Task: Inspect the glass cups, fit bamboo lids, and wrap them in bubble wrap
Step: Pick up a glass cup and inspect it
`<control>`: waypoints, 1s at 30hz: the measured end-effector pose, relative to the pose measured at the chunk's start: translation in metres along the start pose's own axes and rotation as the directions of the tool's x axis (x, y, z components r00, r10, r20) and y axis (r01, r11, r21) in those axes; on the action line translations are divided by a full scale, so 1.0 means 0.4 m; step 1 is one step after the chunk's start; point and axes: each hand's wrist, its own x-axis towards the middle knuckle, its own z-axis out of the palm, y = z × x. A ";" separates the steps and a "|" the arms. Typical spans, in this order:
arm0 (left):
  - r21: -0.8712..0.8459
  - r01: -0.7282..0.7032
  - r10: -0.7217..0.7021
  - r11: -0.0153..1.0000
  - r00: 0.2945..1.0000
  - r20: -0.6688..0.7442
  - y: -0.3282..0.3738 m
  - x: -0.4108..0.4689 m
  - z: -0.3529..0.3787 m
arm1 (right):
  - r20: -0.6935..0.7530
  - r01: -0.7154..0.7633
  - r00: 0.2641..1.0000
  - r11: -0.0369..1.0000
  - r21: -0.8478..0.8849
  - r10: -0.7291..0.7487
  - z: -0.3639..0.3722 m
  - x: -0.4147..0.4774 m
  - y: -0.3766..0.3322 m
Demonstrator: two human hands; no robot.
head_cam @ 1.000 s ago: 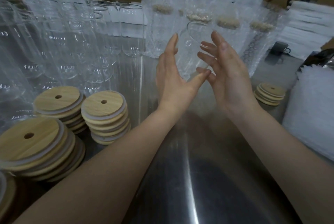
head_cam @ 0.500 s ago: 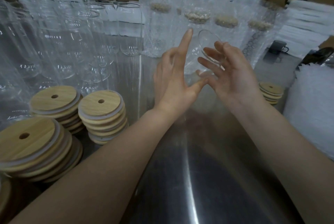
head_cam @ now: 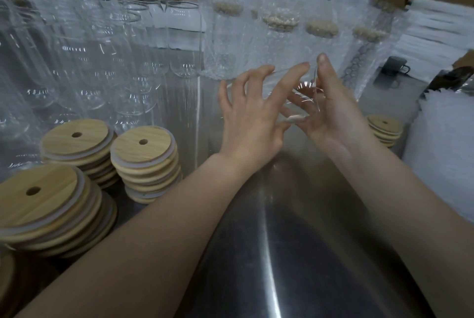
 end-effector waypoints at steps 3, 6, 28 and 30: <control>0.000 0.018 -0.018 1.000 1.000 -0.018 -0.002 0.001 0.003 | 0.064 0.021 0.998 1.000 0.010 -0.021 0.006 -0.003 0.001; -0.007 0.039 -0.039 0.999 0.999 -0.037 -0.004 0.002 0.008 | 0.120 0.043 0.992 0.999 0.008 -0.044 0.007 -0.004 0.000; -0.557 0.145 -0.233 0.818 0.968 -0.091 0.009 0.003 -0.005 | 0.242 0.381 0.910 0.909 -0.170 -0.337 0.005 -0.028 -0.027; -0.600 0.156 -0.236 0.784 0.970 -0.056 0.011 0.002 -0.007 | 0.252 0.380 0.909 0.909 -0.172 -0.333 -0.002 -0.023 -0.027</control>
